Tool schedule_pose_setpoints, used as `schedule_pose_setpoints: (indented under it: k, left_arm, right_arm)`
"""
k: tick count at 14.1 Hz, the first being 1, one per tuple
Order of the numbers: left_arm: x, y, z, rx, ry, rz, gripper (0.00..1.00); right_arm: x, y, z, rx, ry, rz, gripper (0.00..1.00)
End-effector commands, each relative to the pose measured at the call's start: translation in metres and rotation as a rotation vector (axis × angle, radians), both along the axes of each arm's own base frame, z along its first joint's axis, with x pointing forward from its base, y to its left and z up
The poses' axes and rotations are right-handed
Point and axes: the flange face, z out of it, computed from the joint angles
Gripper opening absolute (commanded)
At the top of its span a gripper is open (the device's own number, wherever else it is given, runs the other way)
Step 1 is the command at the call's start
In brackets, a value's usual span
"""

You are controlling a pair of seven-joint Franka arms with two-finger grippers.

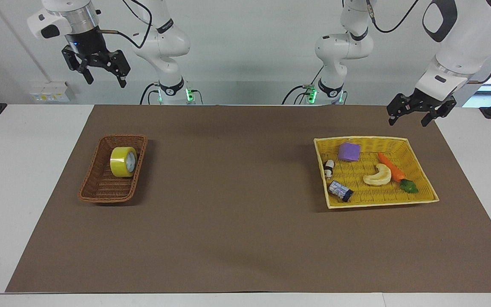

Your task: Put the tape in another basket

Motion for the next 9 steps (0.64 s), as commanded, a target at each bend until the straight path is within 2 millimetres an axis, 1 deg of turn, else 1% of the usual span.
schedule_pose_setpoints:
  k: [1,5,9]
  left_arm:
    - [-0.0037,0.0014,0.0037,0.009,0.008,0.004,1.0]
    - [-0.0037,0.0014,0.0037,0.009,0.008,0.004,1.0]
    - [-0.0037,0.0014,0.0037,0.009,0.008,0.004,1.0]
  right_arm:
    - [-0.0025,-0.0004,-0.0007,-0.01,-0.003,0.039,1.0]
    - [-0.0037,-0.0068,-0.0002,-0.008,0.003,0.012,1.0]
    - [-0.0019,-0.0045,0.0,-0.009,-0.007,0.008,1.0]
